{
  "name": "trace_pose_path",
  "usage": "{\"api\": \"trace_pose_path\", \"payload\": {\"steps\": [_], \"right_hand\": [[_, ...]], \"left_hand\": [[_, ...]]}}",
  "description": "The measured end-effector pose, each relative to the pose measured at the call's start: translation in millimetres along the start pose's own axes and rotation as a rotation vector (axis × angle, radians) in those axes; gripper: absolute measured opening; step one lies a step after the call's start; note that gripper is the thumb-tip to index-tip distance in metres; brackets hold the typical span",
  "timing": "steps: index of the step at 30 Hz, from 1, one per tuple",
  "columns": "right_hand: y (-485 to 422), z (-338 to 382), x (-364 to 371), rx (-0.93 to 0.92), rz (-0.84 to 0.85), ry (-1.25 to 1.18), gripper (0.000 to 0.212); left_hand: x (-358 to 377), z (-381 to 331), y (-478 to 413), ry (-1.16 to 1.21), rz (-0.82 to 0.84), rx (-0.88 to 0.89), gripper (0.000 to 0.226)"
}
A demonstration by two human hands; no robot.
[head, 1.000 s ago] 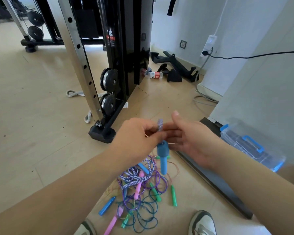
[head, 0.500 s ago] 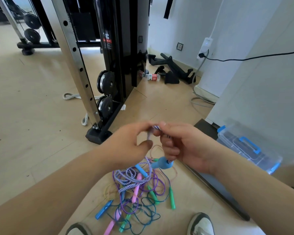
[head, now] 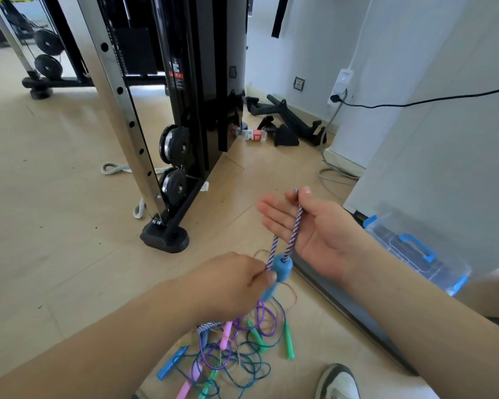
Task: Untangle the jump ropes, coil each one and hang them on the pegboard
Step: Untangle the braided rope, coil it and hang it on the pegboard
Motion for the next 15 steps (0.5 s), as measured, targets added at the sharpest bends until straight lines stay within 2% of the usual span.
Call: {"api": "trace_pose_path", "payload": {"steps": [3, 5, 7, 9, 12, 13, 15], "right_hand": [[-6.8, 16.0, -30.3, -0.227, -0.17, 0.343, 0.031], [-3.4, 20.0, -34.6, -0.345, -0.175, 0.699, 0.022], [-1.7, 13.8, -31.1, -0.346, -0.107, 0.904, 0.022], [1.0, 4.0, -17.9, -0.265, -0.002, 0.893, 0.032], [5.7, -10.7, 3.0, -0.084, 0.117, 0.634, 0.041], [7.6, -12.7, 6.9, -0.037, 0.126, 0.537, 0.041], [11.8, -13.9, 14.8, 0.038, 0.138, 0.356, 0.038]], "left_hand": [[1.0, -18.7, 8.1, 0.035, 0.037, 0.062, 0.041], [-19.0, -24.3, 10.0, 0.13, -0.099, 0.116, 0.033], [-44.4, -21.4, 13.5, 0.366, -0.288, 0.175, 0.026], [-67.6, -6.3, 17.7, 0.495, -0.493, 0.194, 0.021], [-86.9, 20.4, 18.8, 0.48, -0.719, 0.123, 0.019], [-87.3, 28.2, 16.9, 0.51, -0.729, 0.085, 0.021], [-77.4, 38.1, 9.0, 0.6, -0.636, 0.01, 0.025]]}}
Point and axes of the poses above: each hand's wrist, its own y-axis away from the middle knuckle, its own x-axis out of the palm, z = x × y, the point moved 7 cm from there along -y, towards the middle knuckle, and after that the axes turned 5 degrees about -y, right-handed, at the moved point
